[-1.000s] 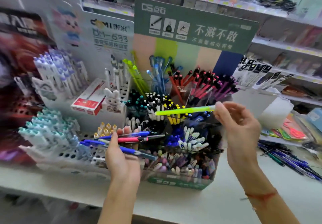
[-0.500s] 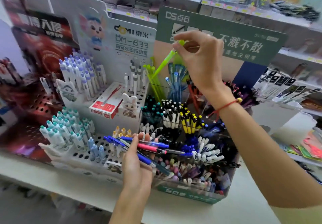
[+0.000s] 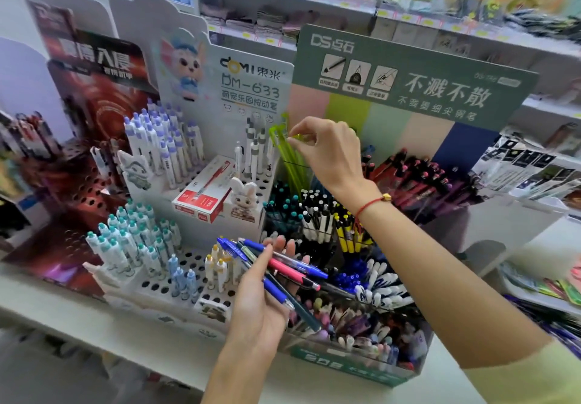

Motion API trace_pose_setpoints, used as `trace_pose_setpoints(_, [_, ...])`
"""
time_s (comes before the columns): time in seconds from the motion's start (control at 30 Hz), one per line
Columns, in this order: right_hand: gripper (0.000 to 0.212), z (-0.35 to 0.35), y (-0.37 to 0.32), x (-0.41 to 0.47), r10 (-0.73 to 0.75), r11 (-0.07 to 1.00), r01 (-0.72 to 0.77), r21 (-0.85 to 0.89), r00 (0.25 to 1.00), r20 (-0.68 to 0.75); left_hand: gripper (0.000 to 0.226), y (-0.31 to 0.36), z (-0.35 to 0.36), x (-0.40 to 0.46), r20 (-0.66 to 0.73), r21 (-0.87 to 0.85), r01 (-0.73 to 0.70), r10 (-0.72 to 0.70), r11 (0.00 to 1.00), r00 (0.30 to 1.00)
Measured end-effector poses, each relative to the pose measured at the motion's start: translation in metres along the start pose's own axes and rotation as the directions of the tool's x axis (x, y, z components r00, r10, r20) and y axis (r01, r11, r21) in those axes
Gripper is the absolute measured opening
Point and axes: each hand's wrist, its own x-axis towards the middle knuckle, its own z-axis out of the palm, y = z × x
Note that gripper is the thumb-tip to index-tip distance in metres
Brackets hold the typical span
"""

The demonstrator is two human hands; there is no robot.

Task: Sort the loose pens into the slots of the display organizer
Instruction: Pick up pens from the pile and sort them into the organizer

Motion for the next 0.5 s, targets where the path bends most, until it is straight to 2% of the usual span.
trace_pose_setpoints(0.1, [0.021, 0.004, -0.009, 0.003, -0.092, 0.987, 0.097, -0.126, 0.995, 0.044, 0.023, -0.002, -0.002, 0.001, 0.026, -0.038, 0.033, -0.032, 0.999, 0.999])
trace_pose_setpoints(0.2, [0.013, -0.013, -0.021, -0.014, -0.137, 0.988, 0.139, -0.063, 0.990, 0.026, 0.023, -0.006, -0.008, 0.000, 0.032, -0.046, 0.007, -0.006, 0.999, 0.999])
trace_pose_setpoints(0.27, [0.012, -0.031, -0.025, -0.048, -0.033, 0.998, 0.029, 0.064, 0.997, 0.067, 0.024, -0.008, -0.012, -0.001, 0.024, -0.054, -0.019, 0.021, 0.998, 0.999])
trace_pose_setpoints(0.3, [0.013, -0.039, -0.026, -0.069, 0.050, 0.989, -0.069, 0.128, 0.988, 0.146, 0.025, -0.007, -0.012, -0.002, 0.020, -0.073, -0.025, 0.026, 0.997, 0.999])
trace_pose_setpoints(0.4, [0.022, -0.048, -0.024, -0.129, 0.263, 0.903, -0.382, 0.195, 0.853, 0.452, 0.027, -0.009, -0.012, 0.001, 0.007, -0.115, -0.016, 0.017, 0.993, 1.000])
trace_pose_setpoints(0.43, [0.022, -0.046, -0.021, -0.144, 0.304, 0.870, -0.449, 0.201, 0.812, 0.498, 0.027, -0.011, -0.013, 0.003, 0.014, -0.123, -0.007, 0.009, 0.992, 1.000])
trace_pose_setpoints(0.5, [0.019, -0.044, -0.015, -0.164, 0.362, 0.795, -0.546, 0.264, 0.777, 0.515, 0.027, -0.017, -0.012, 0.005, 0.036, -0.136, 0.014, -0.009, 0.991, 0.999])
